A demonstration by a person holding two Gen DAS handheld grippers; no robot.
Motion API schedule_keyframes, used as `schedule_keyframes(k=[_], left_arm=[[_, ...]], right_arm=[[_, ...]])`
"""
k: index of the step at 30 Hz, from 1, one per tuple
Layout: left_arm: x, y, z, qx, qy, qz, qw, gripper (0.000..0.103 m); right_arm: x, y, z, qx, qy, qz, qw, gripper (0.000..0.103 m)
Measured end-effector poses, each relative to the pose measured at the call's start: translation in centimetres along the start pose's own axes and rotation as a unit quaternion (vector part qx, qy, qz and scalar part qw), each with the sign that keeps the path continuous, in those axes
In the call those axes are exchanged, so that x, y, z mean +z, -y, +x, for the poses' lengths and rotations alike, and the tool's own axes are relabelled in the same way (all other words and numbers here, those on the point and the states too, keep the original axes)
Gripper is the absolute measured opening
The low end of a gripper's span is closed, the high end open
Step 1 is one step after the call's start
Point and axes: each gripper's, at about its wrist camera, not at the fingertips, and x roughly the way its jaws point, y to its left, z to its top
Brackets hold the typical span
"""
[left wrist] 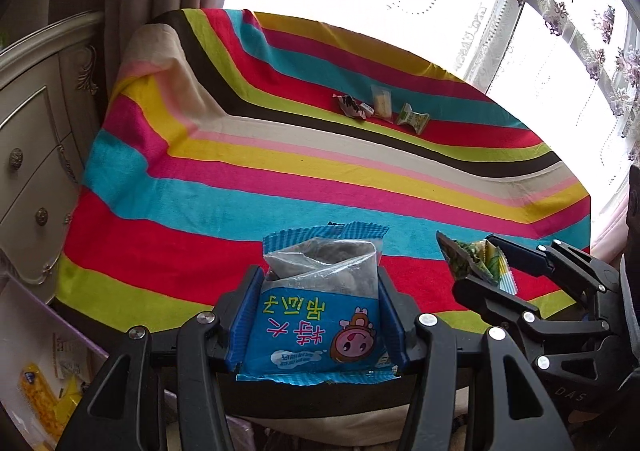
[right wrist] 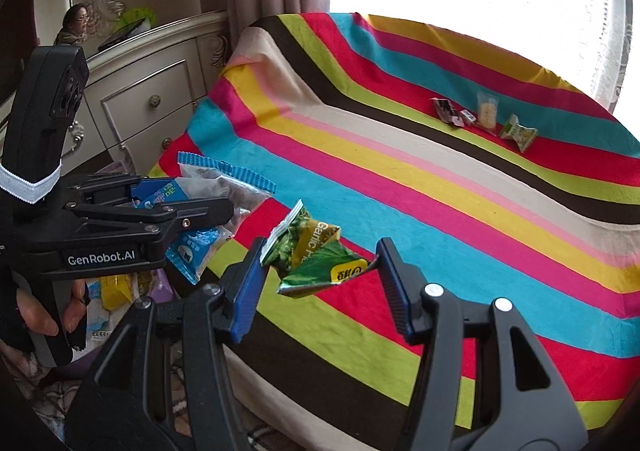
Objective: Organize snacks
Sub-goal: 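Carry the blue packet and green seaweed packet to the white box, then open both tools over the box to release the packets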
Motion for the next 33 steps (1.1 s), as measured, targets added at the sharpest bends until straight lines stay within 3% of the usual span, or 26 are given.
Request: schedule_keyframes(k=[14,25,29,32,33], left_arm=[[-3.1,-7.7,-6.8,0.09,0.027,-0.037,0.9949,0.055],[-7.1,-13.7,-10.6,0.16,0.024,-0.099,0.9818,0.055],[-7.9,-15.5,-11.2,0.19,0.017,-0.123,0.9739,0.055],[-7.9,-16.5,-11.6,0.224,0.017,-0.152,0.9625,0.064],[-7.8,-16.7,-11.7,0.237,0.017,-0.16,0.9582,0.077]], right_arm=[[1.8,-10.9,1.8,0.108,-0.011,-0.096,0.989,0.058],[1.0,-17.3,3.3,0.2,-0.036,-0.152,0.967,0.059],[0.1,-19.1,4.2,0.244,-0.052,-0.174,0.953,0.06],[-0.4,-19.6,4.8,0.284,-0.064,-0.18,0.94,0.065],[-0.4,-19.3,4.9,0.287,-0.062,-0.178,0.939,0.066]])
